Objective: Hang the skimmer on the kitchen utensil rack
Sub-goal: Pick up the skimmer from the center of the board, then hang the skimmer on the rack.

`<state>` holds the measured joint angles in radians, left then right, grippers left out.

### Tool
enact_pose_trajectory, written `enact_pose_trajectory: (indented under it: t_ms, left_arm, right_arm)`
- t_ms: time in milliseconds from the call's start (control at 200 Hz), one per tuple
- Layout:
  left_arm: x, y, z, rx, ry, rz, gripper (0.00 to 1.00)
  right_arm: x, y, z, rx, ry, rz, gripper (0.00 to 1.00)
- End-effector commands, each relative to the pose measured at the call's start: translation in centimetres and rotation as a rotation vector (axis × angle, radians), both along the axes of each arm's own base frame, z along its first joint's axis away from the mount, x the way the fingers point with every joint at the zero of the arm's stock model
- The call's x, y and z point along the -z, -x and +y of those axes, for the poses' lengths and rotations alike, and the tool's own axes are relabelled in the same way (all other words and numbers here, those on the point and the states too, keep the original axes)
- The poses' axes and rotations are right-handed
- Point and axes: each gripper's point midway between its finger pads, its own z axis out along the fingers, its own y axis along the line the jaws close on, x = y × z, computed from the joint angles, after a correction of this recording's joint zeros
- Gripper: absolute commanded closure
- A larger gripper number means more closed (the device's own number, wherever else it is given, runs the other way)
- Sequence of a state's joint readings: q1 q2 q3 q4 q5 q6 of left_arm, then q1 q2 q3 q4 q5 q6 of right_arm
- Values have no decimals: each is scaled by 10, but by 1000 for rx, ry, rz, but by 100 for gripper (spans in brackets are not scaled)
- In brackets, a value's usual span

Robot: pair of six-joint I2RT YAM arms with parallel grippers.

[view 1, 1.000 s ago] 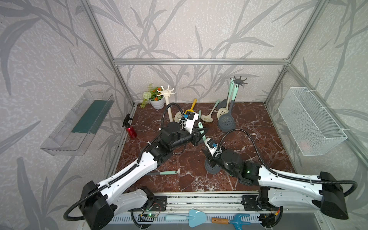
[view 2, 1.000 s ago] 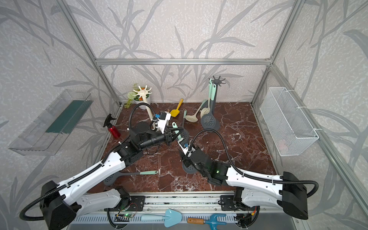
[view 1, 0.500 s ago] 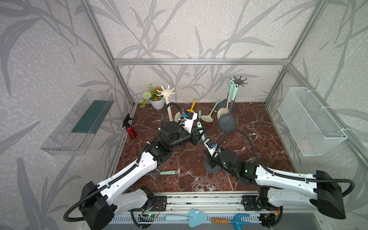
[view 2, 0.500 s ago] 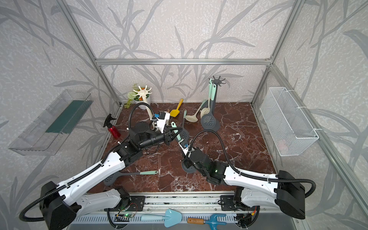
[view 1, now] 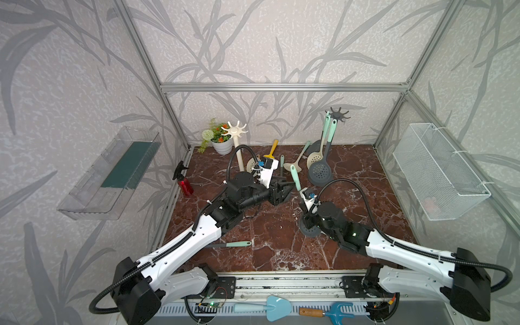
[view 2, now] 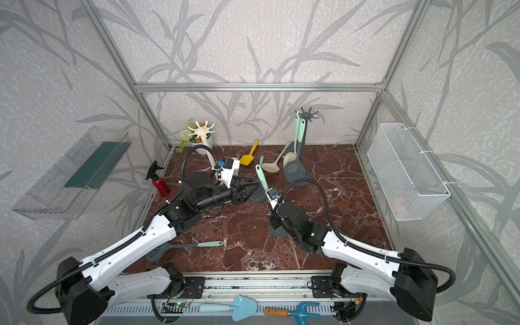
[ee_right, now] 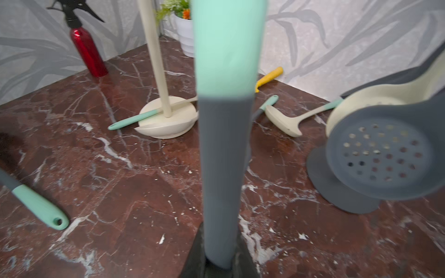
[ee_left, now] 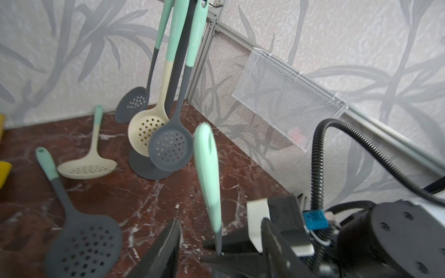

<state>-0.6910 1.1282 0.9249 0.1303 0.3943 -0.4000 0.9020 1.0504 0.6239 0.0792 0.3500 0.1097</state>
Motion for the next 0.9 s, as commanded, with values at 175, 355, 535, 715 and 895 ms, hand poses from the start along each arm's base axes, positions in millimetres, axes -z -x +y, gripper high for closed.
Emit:
enact_pose_trajectory:
  t_ms: [175,355,535,715,895]
  left_arm:
    - [-16,4,3,9,18,-40,33]
    - [-14,4,2,11,14,-36,33]
    - [-13,3,3,6,4,-43,34]
    - [-10,2,1,13,-6,-35,35]
    - [-8,2,-1,20,-13,-30,35]
  right_arm:
    - [-27,-16,-85,172,-52,-29,100]
    - [-51,-32,-127,253,-102,-52,100]
    - [-75,-50,-147,263,-144,-50,100]
    - [-93,-70,-147,236,-146,-30,100]
    - [-96,-91,-142,215,-108,30,100]
